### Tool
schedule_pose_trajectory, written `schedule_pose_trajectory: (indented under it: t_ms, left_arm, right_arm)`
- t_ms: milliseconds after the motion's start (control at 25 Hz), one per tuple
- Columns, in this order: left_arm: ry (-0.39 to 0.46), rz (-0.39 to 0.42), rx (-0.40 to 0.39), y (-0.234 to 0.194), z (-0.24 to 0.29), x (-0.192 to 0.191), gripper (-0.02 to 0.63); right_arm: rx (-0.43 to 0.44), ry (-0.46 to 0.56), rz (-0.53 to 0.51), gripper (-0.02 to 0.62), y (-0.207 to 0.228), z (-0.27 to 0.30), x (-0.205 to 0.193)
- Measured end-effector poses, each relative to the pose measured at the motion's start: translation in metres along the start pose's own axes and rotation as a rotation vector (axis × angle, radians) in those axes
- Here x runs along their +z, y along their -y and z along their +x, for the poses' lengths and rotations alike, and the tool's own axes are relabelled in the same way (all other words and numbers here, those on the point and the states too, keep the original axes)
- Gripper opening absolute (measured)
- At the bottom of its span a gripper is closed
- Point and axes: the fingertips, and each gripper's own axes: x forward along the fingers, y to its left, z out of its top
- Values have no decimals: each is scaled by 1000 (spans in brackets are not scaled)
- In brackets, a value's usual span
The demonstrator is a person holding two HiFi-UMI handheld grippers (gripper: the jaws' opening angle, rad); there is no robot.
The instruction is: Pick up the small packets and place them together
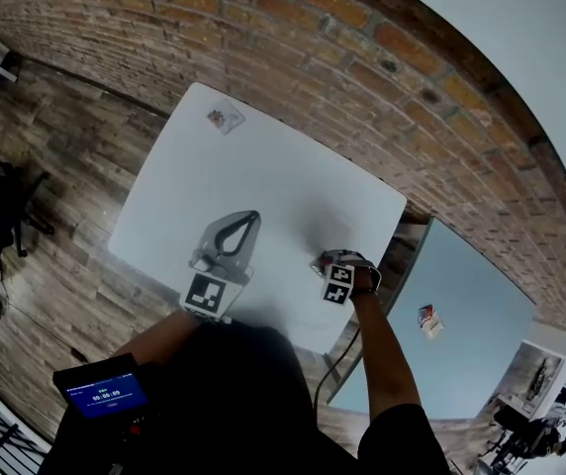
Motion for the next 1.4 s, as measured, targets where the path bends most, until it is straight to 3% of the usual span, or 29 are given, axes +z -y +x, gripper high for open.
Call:
schedule_pose_trajectory:
  t_ms: [80,160,280,360,440,560,640,840,960,1080,1160,1280,1400]
  left_arm:
    - [-6,-4,6,-2,-1,-1,0]
    - [-8,-6,7,-2,-1,-2,0]
    - [-1,11,-4,2,0,0,0]
    - [5,73,-31,8,0,2,0]
    - [12,113,-63,18,1,5,0]
    - [28,81,-72,23,2,6,0]
    - [22,55,-60,21,0,4,0]
    - [13,41,-40,15,0,0,0]
    - [13,36,-24,8,-4,1,0]
    - [7,35,-18,7,-7,0,0]
    - [5,35,-18,7,-9,0,0]
    - [6,42,-21,9,-11,0,0]
    - [-6,33,-12,8,-14,-4,0]
  right_arm:
    - [8,31,87,176,3,-1,2]
    - [13,78,252,176,7,-1,4]
    - [2,146,608,175,14,-2,3]
    - [-13,166,867,175,15,-2,0]
    - [-42,172,1053,175,15,-2,-3]
    - [-62,177,1183,175,13,-2,-4]
    - [-76,224,1200,174,19,-6,1]
    - [-102,314,1092,177,32,-32,-4]
    - [-84,369,842,190,32,-48,12]
    - [-94,249,454,181,18,-40,18]
    - [-75,141,260,169,10,-28,16]
    - [-53,45,68,167,7,-14,14]
    - [-59,12,-39,169,12,-8,14]
